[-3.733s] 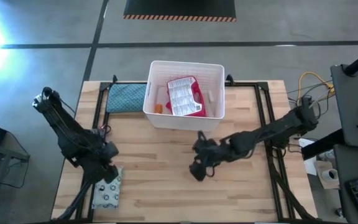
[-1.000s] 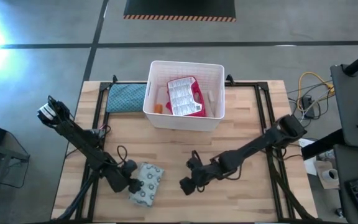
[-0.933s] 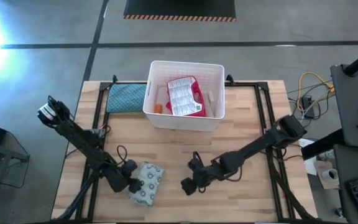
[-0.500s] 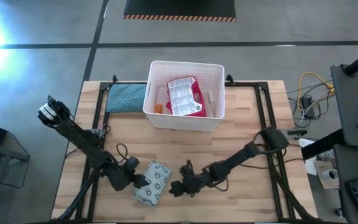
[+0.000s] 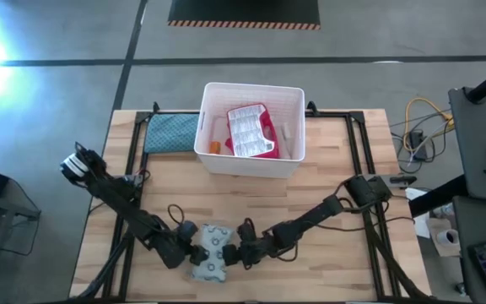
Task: Pick & place medical supplies in basket/bin
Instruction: Put the blue pads into the white bin
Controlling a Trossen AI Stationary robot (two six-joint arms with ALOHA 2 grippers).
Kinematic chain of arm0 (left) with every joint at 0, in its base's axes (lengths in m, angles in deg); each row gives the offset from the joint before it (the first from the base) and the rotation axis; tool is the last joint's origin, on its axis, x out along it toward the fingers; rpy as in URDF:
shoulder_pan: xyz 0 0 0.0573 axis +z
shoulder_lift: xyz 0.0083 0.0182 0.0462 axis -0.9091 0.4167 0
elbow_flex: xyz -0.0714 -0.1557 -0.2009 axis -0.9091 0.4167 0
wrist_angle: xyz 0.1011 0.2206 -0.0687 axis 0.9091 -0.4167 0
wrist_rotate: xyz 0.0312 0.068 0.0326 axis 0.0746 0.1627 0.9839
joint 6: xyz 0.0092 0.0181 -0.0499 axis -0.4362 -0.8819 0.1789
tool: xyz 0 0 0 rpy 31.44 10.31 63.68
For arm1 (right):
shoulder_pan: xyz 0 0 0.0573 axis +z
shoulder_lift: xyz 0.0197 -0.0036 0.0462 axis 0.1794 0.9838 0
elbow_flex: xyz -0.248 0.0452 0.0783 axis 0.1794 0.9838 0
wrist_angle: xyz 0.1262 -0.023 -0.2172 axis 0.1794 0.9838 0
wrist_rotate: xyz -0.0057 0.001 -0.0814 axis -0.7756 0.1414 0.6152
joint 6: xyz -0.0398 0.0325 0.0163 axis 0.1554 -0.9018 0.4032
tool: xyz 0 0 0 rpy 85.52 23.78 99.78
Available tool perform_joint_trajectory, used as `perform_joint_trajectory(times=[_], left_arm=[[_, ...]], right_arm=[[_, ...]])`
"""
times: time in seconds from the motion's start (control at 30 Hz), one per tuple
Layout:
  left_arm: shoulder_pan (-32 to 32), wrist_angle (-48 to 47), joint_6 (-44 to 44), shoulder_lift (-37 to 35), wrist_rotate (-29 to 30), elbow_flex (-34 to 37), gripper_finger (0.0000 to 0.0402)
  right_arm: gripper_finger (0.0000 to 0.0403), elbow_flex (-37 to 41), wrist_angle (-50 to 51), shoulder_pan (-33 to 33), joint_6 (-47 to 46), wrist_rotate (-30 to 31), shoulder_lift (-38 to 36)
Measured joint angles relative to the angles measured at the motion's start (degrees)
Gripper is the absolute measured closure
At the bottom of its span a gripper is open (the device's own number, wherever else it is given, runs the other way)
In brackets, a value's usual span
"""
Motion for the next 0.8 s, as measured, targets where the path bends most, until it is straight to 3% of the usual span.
perform_joint_trajectory(times=[0.33,0.53,0.8], left_arm=[[1.5,0.7,-8.0,7.7,0.8,-7.8,0.0132],[2.6,-0.3,-11.5,6.2,0.4,-8.0,0.0132],[2.0,-9.9,-13.9,0.3,3.1,-8.0,0.0132]], right_arm=[[0.0181,-1.5,0.1,-1.0,7.5,1.9,0.2],[0.0181,-2.1,-1.8,-1.3,14.4,-0.4,0.0],[0.0197,-1.9,-0.1,-1.6,22.4,-0.5,-4.0]])
